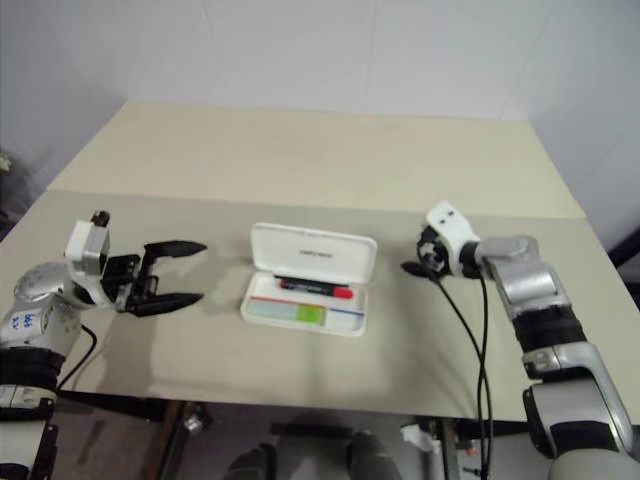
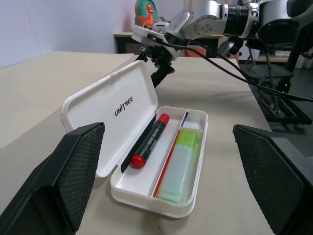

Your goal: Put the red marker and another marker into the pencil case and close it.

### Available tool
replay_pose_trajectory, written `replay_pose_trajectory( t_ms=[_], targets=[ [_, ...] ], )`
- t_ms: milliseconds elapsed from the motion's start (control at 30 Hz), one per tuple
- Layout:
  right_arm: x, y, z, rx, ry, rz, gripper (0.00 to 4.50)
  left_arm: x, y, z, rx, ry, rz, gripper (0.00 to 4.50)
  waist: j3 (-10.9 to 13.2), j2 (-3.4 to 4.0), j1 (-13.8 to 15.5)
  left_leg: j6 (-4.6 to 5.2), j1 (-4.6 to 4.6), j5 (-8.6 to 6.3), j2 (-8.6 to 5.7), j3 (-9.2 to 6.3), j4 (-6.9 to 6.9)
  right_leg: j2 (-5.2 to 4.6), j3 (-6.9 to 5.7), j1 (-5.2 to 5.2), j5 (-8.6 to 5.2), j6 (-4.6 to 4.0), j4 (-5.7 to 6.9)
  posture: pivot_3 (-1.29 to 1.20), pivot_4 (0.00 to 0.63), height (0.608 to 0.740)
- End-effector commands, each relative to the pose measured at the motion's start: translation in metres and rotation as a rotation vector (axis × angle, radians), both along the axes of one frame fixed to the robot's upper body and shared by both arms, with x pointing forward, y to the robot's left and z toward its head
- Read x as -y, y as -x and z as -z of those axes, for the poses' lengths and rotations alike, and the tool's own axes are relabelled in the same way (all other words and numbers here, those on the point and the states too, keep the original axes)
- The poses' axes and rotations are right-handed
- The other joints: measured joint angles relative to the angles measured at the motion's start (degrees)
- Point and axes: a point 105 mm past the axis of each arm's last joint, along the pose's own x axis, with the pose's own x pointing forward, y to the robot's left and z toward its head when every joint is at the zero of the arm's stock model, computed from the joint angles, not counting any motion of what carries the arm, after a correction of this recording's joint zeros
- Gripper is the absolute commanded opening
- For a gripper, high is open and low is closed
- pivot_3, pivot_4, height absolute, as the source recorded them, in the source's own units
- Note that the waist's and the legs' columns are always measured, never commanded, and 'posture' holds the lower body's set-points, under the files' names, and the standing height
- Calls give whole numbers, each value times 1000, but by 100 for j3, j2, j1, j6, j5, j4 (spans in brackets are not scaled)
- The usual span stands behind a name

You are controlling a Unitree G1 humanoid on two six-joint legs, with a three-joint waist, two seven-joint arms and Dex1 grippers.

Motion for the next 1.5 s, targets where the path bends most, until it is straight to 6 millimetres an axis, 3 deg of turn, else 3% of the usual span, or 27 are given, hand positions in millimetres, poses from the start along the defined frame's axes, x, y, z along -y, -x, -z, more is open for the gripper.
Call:
replay_pose_trajectory(
  t_ms=[33,333,533,967,1100,1300,1400,1433,1500],
  targets=[
    [20,-8,-5,16,15,95,4429,-3,15,-8,47,-31,98,4500,0,0,1,0,0,0,0,0,0,0,0,0,0,0,1,0,150,740],
    [27,-6,11,-121,37,127,4429,-5,17,-7,52,-36,88,4500,0,0,-1,-3,4,3,0,-1,5,0,0,4,1,1,8,0,150,740],
    [37,9,25,-204,155,58,4429,-5,17,-8,53,-38,84,4500,0,0,27,-3,5,3,-2,-2,4,0,-1,6,0,1,6,0,150,740],
    [40,13,30,-270,166,76,4429,-4,15,-7,57,-45,82,4500,-2,-3,36,-3,6,3,-2,-5,4,0,-1,11,-1,1,5,0,150,740],
    [39,11,31,-259,164,88,3563,-4,16,-7,59,-46,80,4500,-7,-10,30,-3,7,3,-2,-5,8,0,-2,15,0,2,5,0,150,740],
    [39,7,32,-245,166,106,1650,-5,16,-8,64,-46,76,4500,-8,-11,29,-3,12,4,-3,-5,57,-1,-1,44,4,5,-7,0,150,740],
    [41,4,31,-229,172,124,653,-5,15,-8,65,-46,75,4500,-7,-11,29,1,26,6,-3,-8,74,-2,-1,87,-5,-46,-53,0,150,740],
    [41,3,32,-227,176,128,399,-5,15,-8,66,-47,74,4500,-7,-11,28,1,34,6,-4,-7,76,-5,-1,104,0,-53,-78,0,150,740],
    [42,1,33,-222,182,133,334,-5,15,-8,67,-46,73,4500,-7,-11,28,3,40,7,-7,-5,77,-11,0,124,12,-52,-106,0,150,740]
  ],
)
